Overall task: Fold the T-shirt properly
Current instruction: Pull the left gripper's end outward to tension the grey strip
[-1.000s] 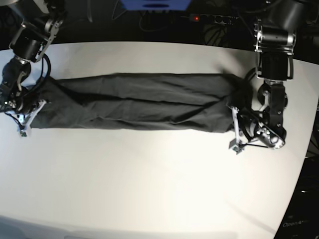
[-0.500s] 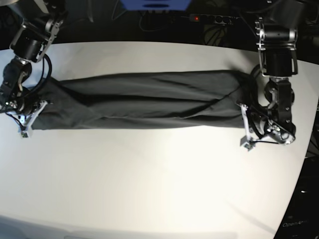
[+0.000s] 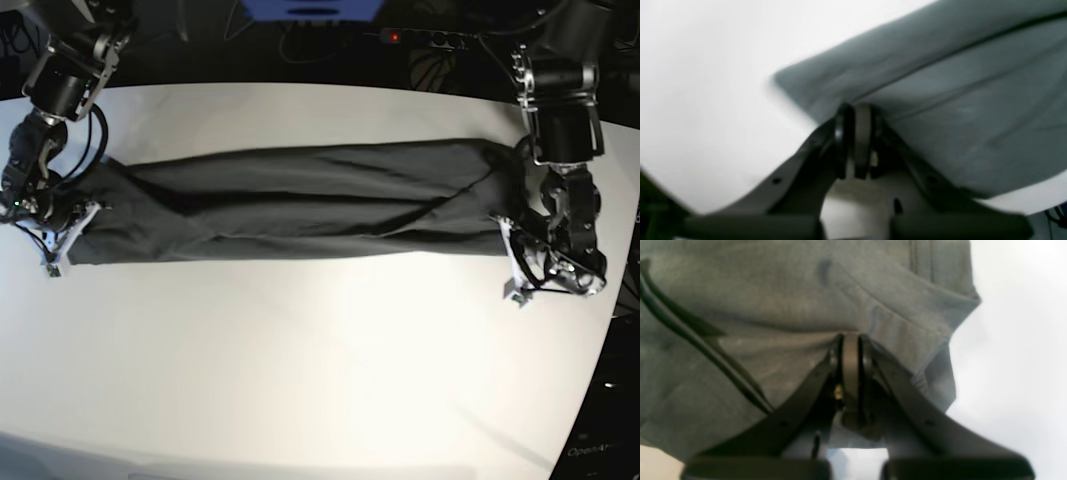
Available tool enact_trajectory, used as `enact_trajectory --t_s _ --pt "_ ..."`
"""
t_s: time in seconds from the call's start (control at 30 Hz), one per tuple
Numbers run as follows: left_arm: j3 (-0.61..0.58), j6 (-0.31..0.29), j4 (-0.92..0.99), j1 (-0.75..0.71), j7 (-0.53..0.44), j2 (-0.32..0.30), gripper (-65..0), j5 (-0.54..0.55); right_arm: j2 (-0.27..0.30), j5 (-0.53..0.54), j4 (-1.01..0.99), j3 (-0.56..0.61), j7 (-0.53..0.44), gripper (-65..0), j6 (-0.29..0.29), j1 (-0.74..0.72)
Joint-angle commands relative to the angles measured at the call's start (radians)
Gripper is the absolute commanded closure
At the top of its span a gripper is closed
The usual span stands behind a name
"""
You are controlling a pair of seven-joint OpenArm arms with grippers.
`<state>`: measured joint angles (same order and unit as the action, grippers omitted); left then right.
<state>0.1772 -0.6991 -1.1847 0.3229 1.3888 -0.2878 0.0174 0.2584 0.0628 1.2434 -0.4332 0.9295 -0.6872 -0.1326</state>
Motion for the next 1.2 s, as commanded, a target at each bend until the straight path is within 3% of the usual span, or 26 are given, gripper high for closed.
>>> enact_trajectory --t_s 0.0,0.27,0.47,0.7,0.77,1.0,1.17 --pt "0.002 0.001 -0.028 0.028 0.008 0.009 -4.3 0.005 -0.005 -0.027 -0.012 0.004 0.066 -0.3 -0.011 0.018" --pt "0.002 0.001 -0.145 0.020 0.008 0.095 -4.2 0.003 -0.026 -0.027 -0.012 0.004 0.066 -0.3 -0.011 0.020" --pt "0.011 0.001 -0.324 -0.075 0.008 0.074 -5.8 0.003 -0.035 -0.027 -0.012 0.004 0.066 -0.3 -0.011 0.021" --pt "0.242 0.001 -0.459 -0.268 0.008 -0.001 -35.1 -0.001 -0.034 -0.027 -0.012 0.004 0.066 -0.3 -0.011 0.021" --pt "0.298 0.001 -0.459 -0.318 0.008 -0.021 -33.4 0.005 -0.032 -0.027 -0.012 0.004 0.066 -0.3 -0.011 0.021" --pt "0.299 0.001 -0.459 -0.341 0.008 -0.015 -31.2 0.009 -0.037 -0.027 -0.012 0.007 0.066 -0.3 -0.011 0.021" --pt "0.305 0.001 -0.458 -0.337 0.008 -0.004 -31.3 0.148 -0.034 -0.027 -0.011 0.024 0.066 -0.3 -0.011 0.027"
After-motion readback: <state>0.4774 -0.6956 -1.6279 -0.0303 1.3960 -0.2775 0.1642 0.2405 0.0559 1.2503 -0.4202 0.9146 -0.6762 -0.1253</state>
